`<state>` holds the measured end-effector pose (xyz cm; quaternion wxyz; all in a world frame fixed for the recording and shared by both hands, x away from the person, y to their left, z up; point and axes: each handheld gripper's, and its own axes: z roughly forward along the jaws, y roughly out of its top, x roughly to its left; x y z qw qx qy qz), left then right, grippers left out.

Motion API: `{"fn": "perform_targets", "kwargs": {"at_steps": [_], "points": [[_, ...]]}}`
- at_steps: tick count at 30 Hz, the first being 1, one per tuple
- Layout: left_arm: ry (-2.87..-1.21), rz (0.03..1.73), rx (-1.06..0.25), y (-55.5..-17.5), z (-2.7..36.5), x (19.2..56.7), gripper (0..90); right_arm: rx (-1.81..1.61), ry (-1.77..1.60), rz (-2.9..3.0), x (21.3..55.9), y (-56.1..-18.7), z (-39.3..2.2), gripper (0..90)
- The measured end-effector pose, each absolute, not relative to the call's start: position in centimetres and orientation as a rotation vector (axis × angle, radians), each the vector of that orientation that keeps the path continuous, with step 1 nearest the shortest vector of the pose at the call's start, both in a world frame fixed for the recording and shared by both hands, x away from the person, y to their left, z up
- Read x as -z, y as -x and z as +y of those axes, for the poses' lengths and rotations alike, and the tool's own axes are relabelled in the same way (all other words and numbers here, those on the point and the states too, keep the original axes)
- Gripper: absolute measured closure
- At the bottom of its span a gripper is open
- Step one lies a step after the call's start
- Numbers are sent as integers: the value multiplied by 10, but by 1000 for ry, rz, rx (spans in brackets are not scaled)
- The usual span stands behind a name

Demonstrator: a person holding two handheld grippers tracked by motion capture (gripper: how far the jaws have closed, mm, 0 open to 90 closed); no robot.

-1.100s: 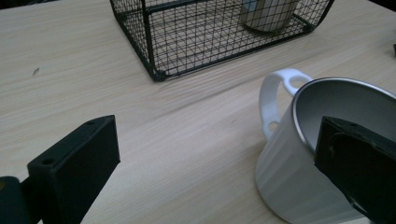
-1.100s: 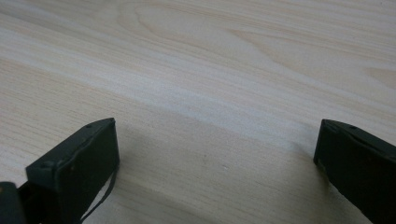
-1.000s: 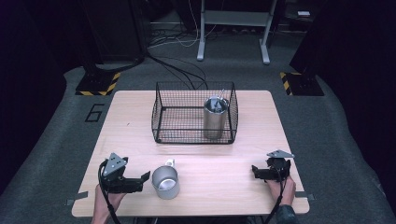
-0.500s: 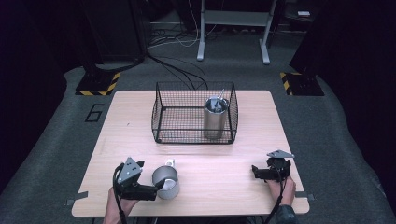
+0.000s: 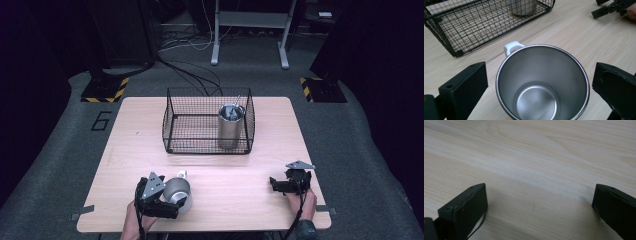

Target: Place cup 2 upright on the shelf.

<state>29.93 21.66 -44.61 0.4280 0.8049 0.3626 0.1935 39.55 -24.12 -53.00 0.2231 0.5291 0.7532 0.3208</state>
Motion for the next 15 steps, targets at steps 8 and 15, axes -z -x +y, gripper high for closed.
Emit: {"fn": "perform_targets", "kwargs": {"at_steps": [8,15], "points": [[-2013,907,-468,-304,213,454,2,-885,-1457,2080,530,-396,-241,0],[-2023,911,-449,-308,211,460,3,-886,-1461,2080,530,-396,-241,0]]}}
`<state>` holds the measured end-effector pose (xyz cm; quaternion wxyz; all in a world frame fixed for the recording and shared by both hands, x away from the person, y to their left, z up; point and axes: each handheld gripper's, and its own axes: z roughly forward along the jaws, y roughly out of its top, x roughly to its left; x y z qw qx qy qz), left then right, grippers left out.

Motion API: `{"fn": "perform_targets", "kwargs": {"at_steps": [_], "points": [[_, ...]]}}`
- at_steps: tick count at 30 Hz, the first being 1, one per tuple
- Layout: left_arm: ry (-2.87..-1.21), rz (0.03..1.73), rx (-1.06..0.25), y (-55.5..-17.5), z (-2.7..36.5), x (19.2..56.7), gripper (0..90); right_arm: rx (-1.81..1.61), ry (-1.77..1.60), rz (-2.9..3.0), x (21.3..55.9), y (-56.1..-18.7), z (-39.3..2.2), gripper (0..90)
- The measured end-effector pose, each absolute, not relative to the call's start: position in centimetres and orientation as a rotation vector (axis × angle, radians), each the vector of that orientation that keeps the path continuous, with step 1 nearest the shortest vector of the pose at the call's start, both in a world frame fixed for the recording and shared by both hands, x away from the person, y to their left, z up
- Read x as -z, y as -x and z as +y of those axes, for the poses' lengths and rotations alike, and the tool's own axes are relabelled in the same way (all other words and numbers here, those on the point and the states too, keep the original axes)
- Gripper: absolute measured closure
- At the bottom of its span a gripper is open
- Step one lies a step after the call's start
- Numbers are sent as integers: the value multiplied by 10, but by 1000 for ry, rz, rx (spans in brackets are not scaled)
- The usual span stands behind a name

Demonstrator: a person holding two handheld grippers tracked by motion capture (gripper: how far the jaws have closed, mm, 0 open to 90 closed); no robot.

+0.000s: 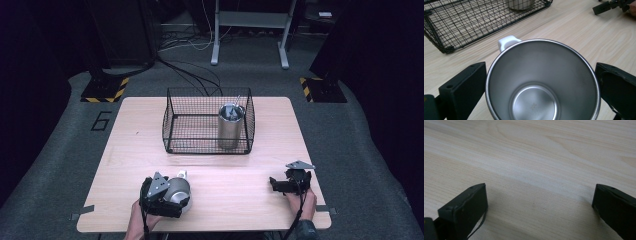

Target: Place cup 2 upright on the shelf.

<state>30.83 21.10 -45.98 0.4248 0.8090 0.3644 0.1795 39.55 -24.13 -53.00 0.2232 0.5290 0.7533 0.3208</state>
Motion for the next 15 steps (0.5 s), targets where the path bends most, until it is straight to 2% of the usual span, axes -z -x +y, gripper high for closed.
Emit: {"fn": "perform_targets", "kwargs": {"at_steps": [15], "points": [[-2029,922,-462,-312,206,471,28,-886,-1457,2080,530,-396,-241,0]]}}
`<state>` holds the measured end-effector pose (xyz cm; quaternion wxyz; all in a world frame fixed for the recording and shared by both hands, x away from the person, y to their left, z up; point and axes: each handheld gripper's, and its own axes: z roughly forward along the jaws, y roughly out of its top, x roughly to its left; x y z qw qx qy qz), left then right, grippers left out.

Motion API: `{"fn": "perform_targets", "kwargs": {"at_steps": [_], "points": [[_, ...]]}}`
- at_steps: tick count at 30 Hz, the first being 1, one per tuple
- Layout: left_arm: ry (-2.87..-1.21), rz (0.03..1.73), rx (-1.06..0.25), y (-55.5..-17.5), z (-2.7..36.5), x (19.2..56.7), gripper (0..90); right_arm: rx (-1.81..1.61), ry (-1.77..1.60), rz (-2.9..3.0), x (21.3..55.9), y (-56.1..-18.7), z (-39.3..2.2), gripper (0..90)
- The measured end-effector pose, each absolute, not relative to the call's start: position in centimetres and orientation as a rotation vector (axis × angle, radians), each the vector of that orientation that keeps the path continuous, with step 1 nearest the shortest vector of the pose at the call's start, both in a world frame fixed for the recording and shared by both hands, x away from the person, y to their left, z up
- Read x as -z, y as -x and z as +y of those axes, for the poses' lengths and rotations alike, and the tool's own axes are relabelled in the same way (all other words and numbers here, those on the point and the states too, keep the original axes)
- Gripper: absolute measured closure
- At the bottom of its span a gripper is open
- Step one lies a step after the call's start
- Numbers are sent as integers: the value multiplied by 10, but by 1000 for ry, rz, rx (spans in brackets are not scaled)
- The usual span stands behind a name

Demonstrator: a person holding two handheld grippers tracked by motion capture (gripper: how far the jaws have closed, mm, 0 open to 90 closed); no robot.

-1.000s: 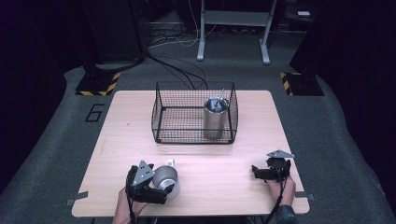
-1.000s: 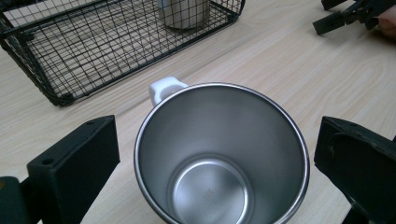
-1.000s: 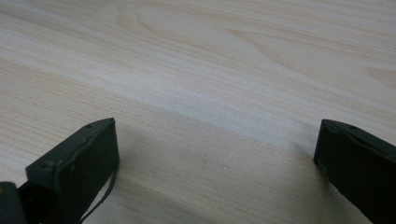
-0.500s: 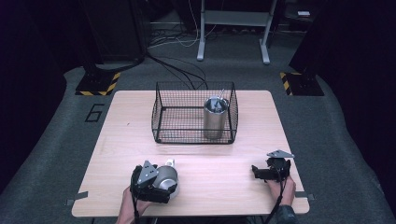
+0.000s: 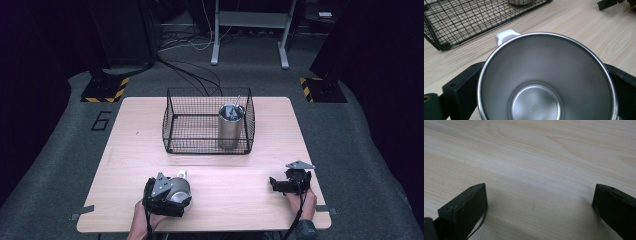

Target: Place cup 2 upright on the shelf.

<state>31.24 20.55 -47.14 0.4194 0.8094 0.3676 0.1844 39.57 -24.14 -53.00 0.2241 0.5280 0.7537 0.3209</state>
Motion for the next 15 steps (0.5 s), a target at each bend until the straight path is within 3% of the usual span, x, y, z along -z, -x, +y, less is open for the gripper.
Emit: {"fn": "perform_targets", "kwargs": {"at_steps": [15], "points": [[-2043,919,-478,-311,205,472,60,-886,-1457,2080,530,-396,-241,0]]}}
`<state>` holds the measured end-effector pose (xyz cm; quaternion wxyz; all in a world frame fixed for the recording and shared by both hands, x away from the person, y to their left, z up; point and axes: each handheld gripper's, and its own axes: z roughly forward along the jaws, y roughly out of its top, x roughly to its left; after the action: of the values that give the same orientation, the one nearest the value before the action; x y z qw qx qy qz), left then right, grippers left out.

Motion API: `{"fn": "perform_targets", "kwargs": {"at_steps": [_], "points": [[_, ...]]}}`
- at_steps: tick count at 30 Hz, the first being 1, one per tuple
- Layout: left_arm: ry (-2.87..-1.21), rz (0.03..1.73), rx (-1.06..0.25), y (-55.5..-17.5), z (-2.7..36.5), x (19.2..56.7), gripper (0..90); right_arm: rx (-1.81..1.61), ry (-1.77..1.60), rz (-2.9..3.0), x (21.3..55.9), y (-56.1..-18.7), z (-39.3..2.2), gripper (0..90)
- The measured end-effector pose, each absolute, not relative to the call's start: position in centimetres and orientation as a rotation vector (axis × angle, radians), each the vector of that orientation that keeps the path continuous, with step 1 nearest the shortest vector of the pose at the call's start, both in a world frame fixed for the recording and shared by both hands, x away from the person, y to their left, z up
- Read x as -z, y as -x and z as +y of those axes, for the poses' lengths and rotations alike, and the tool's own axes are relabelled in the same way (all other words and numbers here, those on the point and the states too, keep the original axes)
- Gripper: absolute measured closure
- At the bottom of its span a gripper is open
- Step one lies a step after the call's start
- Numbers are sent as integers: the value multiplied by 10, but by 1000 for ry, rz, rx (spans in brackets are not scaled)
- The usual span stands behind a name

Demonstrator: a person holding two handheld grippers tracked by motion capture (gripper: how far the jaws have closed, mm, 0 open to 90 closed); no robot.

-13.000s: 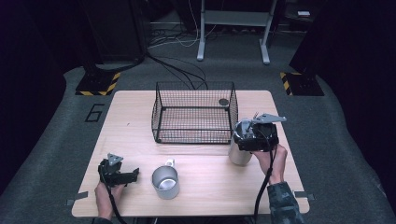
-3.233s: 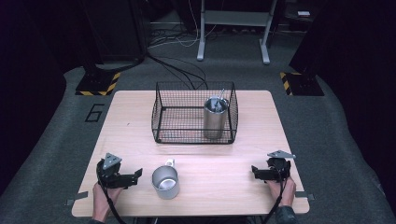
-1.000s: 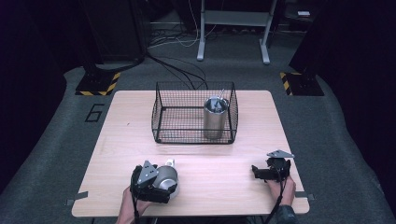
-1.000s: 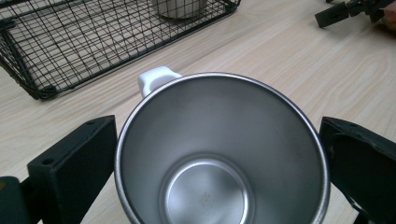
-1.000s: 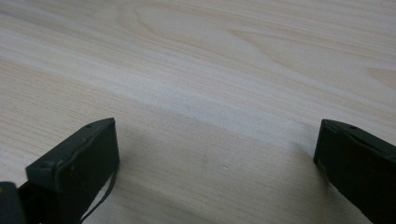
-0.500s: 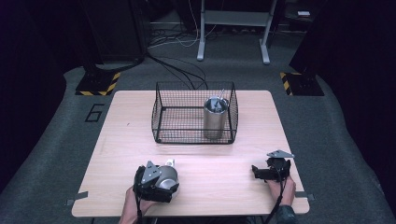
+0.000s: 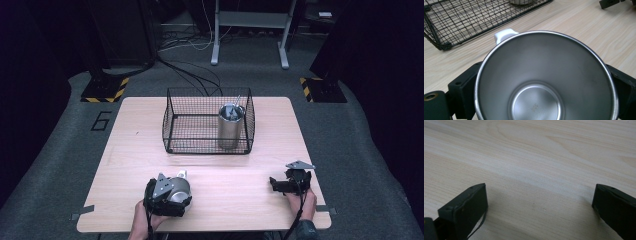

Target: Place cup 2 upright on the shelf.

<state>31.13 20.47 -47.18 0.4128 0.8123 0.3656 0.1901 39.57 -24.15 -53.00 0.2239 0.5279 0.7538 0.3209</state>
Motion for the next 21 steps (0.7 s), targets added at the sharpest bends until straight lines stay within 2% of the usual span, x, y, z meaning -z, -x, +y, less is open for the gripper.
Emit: {"fn": "perform_targets", "kwargs": {"at_steps": [21], "points": [[-2033,891,-497,-323,212,451,61,-913,-1384,2159,530,-396,-252,0]]}}
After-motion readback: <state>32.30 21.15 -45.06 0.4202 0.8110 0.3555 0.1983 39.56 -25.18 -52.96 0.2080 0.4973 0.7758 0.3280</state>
